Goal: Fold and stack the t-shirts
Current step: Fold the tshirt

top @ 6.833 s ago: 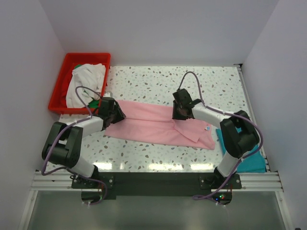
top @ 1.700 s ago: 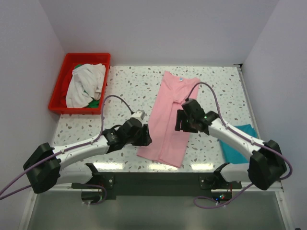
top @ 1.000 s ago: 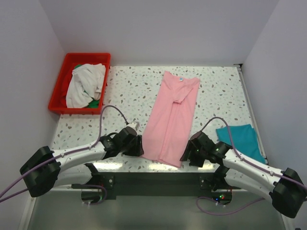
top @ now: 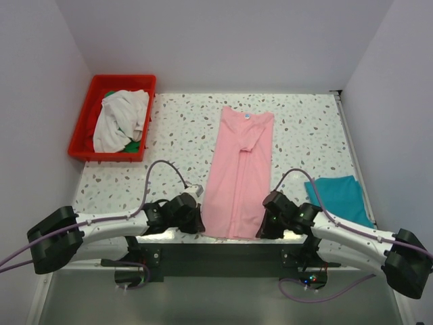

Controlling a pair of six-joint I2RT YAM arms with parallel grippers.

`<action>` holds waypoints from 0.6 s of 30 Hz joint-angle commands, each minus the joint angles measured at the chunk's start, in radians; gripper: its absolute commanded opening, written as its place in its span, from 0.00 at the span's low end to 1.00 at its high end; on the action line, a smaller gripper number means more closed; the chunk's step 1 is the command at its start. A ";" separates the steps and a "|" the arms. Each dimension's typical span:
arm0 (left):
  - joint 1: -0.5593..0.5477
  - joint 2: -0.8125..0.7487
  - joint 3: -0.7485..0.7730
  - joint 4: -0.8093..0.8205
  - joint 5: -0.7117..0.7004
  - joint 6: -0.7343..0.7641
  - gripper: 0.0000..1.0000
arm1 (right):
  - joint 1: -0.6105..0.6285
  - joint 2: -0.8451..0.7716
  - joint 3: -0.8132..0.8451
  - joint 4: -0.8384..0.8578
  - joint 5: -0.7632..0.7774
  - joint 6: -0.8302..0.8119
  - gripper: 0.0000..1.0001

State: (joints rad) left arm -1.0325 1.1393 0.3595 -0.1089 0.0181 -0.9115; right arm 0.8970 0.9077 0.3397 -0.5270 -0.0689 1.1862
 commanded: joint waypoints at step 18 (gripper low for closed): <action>0.155 0.169 0.436 -0.117 -0.078 0.163 0.00 | -0.076 0.120 0.432 -0.266 0.343 -0.310 0.00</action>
State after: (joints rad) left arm -0.9115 1.2823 0.7292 -0.2588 -0.0460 -0.8024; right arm 0.8597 1.0000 0.7185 -0.8082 0.1883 0.9276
